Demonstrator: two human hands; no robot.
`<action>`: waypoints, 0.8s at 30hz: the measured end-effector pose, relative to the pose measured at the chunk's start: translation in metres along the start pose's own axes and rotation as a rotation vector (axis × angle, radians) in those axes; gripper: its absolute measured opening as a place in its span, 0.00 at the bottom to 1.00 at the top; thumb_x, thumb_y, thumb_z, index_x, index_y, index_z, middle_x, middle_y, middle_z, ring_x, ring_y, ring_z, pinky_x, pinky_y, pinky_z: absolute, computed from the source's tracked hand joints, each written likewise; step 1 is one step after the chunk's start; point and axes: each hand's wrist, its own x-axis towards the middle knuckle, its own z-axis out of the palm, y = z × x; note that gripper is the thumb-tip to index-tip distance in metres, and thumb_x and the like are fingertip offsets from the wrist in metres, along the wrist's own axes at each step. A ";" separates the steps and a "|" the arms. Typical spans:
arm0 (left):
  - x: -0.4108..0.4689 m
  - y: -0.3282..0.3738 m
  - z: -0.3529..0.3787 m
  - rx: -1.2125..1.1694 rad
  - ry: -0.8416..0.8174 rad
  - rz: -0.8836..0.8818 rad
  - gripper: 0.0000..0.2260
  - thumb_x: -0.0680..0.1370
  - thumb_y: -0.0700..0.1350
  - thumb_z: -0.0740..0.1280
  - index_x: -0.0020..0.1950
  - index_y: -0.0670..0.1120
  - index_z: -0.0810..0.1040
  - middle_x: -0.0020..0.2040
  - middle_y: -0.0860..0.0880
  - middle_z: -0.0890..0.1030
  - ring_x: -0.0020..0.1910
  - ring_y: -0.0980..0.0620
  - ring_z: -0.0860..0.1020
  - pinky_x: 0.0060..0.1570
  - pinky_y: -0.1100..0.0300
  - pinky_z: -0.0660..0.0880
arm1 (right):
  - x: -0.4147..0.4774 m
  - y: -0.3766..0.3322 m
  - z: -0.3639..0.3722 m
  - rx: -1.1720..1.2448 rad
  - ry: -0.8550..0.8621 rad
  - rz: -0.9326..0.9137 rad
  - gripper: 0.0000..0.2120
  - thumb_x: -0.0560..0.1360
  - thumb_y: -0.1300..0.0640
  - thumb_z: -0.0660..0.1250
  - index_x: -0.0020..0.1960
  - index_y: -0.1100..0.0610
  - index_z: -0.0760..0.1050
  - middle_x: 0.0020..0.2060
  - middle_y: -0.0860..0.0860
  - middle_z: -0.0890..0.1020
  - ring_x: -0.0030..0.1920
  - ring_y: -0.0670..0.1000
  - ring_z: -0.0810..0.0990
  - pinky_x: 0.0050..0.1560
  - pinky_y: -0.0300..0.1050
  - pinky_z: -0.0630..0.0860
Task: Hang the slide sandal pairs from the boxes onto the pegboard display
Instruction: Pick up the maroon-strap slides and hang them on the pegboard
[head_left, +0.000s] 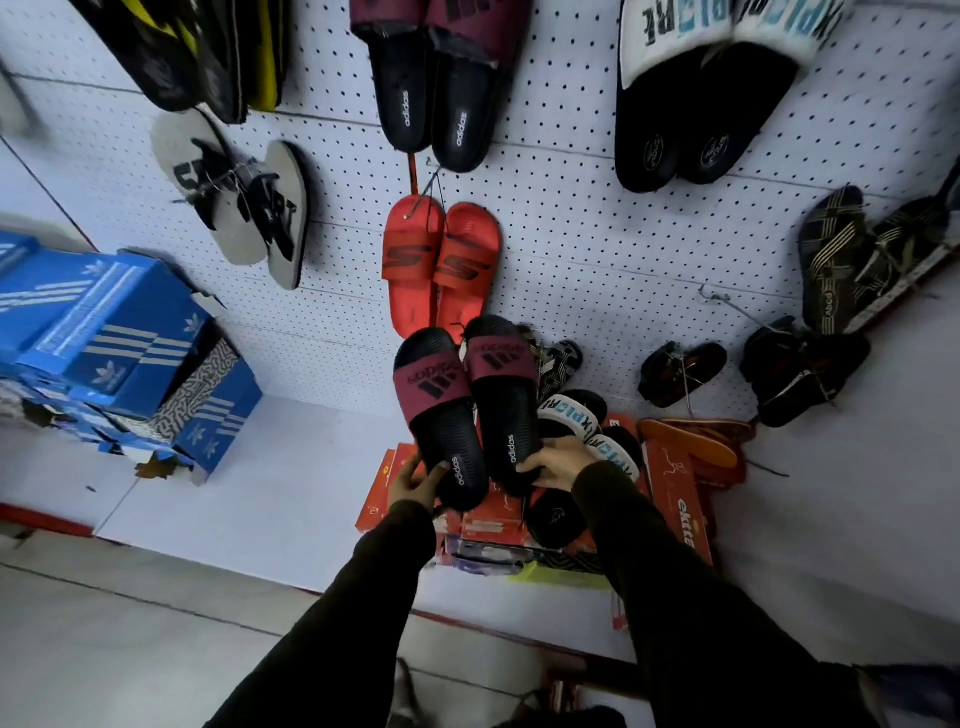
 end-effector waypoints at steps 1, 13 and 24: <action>-0.003 0.009 -0.001 0.008 -0.024 0.036 0.24 0.76 0.40 0.69 0.71 0.47 0.70 0.56 0.41 0.78 0.55 0.44 0.77 0.44 0.52 0.77 | -0.007 -0.005 0.002 0.025 -0.002 -0.032 0.24 0.70 0.75 0.69 0.65 0.67 0.77 0.62 0.61 0.82 0.65 0.61 0.79 0.62 0.50 0.78; -0.034 0.152 0.010 0.014 -0.210 0.507 0.23 0.76 0.40 0.69 0.70 0.48 0.71 0.54 0.45 0.78 0.48 0.48 0.79 0.35 0.58 0.80 | -0.084 -0.107 0.036 0.253 0.123 -0.531 0.20 0.66 0.76 0.72 0.56 0.63 0.79 0.55 0.60 0.85 0.56 0.58 0.84 0.41 0.38 0.82; -0.077 0.316 0.021 -0.033 -0.293 0.854 0.23 0.77 0.40 0.67 0.71 0.44 0.69 0.55 0.43 0.75 0.54 0.46 0.77 0.48 0.47 0.79 | -0.150 -0.232 0.077 0.423 0.076 -0.874 0.26 0.68 0.78 0.69 0.66 0.72 0.73 0.60 0.67 0.81 0.56 0.63 0.83 0.47 0.46 0.84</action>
